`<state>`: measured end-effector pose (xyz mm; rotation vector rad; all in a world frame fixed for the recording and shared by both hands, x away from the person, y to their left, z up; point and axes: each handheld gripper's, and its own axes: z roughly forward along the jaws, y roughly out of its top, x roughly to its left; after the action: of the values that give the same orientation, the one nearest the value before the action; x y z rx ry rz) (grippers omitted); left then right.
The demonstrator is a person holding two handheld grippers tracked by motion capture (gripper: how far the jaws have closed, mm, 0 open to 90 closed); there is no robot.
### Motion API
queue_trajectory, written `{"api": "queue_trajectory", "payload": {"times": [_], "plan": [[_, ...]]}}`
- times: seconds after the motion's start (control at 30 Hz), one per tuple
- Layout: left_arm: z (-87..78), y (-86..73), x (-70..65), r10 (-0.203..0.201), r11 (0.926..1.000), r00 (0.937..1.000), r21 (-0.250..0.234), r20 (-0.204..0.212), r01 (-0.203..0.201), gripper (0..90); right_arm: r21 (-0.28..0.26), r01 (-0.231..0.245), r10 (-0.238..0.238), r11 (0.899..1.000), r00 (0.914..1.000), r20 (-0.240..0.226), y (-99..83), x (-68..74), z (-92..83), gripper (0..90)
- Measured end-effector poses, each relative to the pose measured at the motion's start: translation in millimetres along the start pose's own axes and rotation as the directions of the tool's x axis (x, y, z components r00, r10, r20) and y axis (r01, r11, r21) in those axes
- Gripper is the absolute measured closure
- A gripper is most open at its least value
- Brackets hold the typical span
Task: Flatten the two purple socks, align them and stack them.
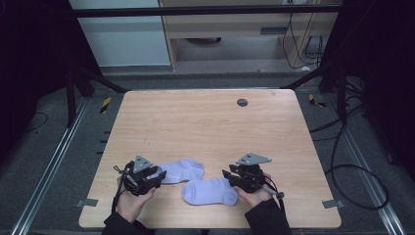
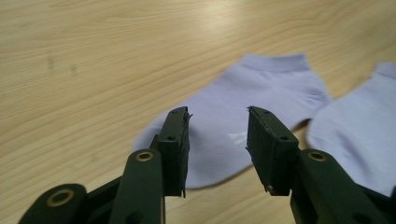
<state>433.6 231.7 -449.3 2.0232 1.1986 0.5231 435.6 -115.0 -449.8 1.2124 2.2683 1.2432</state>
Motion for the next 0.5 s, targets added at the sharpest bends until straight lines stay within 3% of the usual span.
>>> {"api": "queue_trajectory", "payload": {"times": [0.23,0.5], "plan": [[4.1,-4.5,24.8,-0.035,0.9994,0.9985,-0.001,-0.043,0.035,57.7,0.003,0.0,0.0,1.0,0.9998,-0.018,19.9,16.3,33.3,59.0],[13.7,-10.2,38.5,-0.048,0.9986,0.9966,0.018,-0.067,0.05,56.6,0.044,-0.001,0.001,0.999,1.0,-0.008,31.9,22.7,67.8,58.0]]}}
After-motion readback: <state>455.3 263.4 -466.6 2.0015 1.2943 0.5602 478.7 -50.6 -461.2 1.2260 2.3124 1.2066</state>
